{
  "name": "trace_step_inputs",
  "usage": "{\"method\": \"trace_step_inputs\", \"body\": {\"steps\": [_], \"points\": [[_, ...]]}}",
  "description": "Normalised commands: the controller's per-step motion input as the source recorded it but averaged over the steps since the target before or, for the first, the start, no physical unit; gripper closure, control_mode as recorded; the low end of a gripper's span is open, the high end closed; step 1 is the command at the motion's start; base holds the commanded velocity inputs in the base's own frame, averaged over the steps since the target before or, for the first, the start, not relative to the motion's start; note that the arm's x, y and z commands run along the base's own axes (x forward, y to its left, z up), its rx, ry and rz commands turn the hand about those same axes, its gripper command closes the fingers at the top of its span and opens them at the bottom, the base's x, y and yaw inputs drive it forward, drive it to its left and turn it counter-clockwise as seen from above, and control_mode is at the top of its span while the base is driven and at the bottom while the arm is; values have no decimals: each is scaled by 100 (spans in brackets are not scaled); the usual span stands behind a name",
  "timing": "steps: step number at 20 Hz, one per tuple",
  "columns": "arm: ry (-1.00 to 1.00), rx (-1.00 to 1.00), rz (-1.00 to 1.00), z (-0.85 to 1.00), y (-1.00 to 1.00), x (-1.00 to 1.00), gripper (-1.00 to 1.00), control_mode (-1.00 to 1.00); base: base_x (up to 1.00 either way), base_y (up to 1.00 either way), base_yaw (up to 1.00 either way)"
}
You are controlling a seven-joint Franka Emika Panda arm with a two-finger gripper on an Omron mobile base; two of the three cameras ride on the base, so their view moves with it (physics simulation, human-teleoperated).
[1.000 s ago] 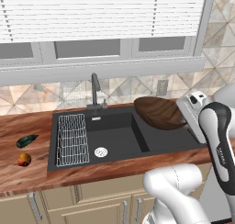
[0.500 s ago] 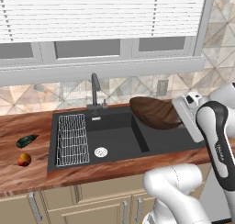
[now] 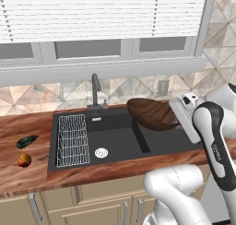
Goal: Remove the eggplant and peach from the sink. Then move the bowl and cup from the counter to the sink for washing.
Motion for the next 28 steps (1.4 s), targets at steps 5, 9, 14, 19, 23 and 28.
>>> {"method": "trace_step_inputs", "body": {"steps": [5,9,14,19,23,28], "points": [[0,0,0,-1,8,5,100,-100,0,0,0],[0,0,1,-2,10,5,100,-100,0,0,0],[0,0,1,-2,11,6,100,-100,0,0,0],[0,0,2,-4,11,6,100,-100,0,0,0],[0,0,1,-7,10,5,100,-100,0,0,0],[0,0,3,-6,9,5,100,-100,0,0,0]]}}
